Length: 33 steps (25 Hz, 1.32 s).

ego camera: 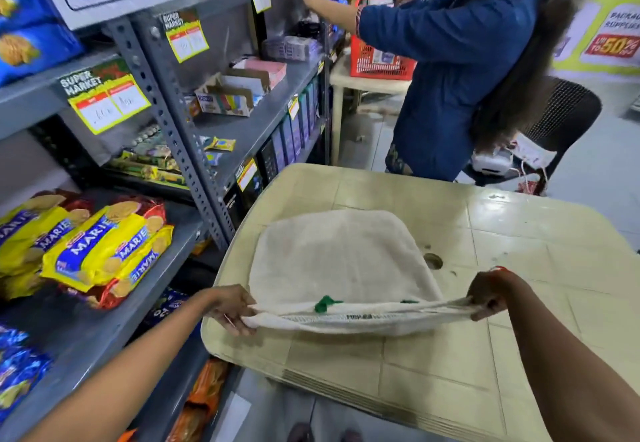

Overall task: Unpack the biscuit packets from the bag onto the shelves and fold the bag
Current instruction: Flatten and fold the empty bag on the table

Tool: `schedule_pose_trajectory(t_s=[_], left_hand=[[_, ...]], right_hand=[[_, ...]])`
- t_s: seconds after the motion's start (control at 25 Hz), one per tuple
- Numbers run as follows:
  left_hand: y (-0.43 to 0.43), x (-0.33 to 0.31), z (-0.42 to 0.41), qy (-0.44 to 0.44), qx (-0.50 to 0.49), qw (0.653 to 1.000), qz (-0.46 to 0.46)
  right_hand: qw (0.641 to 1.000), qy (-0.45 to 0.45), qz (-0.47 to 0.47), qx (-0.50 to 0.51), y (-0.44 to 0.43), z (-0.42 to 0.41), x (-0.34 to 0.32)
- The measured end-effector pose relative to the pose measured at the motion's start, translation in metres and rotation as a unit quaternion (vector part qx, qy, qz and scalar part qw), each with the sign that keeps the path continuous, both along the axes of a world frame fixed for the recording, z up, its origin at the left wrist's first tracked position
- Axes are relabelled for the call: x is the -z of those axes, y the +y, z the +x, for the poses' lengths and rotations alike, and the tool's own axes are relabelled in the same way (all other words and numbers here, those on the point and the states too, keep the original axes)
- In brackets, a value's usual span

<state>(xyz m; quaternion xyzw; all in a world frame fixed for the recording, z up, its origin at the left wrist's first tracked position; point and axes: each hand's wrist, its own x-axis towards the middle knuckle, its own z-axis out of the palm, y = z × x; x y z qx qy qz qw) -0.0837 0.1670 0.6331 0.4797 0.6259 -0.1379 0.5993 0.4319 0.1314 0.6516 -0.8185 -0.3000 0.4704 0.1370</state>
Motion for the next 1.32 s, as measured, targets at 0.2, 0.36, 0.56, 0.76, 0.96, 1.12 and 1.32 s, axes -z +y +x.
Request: schedule_pose_trajectory(t_s=[0.2,0.36,0.56,0.76,0.96,1.12,1.32], left_hand=[[0.023,0.011,-0.010,-0.015,0.049,0.992,-0.116],[0.079,0.001,-0.025,-0.052,-0.107,0.990,-0.074],[0.134,0.003,-0.027,-0.052,-0.246,0.967,0.036],[0.151,0.037,-0.003,0.031,-0.357,0.915,0.186],[0.086,0.093,0.012,0.164,-0.233,0.909,0.304],[0.062,0.102,0.027,0.127,-0.197,0.933,0.274],[0.016,0.086,0.065,0.117,-0.038,0.979,0.165]], right_hand=[[0.959,-0.113,-0.143,-0.217,0.029,-0.010,-0.009],[0.990,-0.090,0.009,-0.111,0.077,-0.018,-0.018],[0.994,0.064,0.077,0.052,0.165,-0.029,-0.015],[0.988,0.069,0.119,0.069,0.206,-0.049,0.016],[0.927,-0.211,0.224,-0.215,0.127,-0.138,0.073],[0.868,-0.283,0.138,-0.384,0.080,-0.179,0.121],[0.868,-0.301,0.021,-0.395,0.098,-0.142,0.125]])
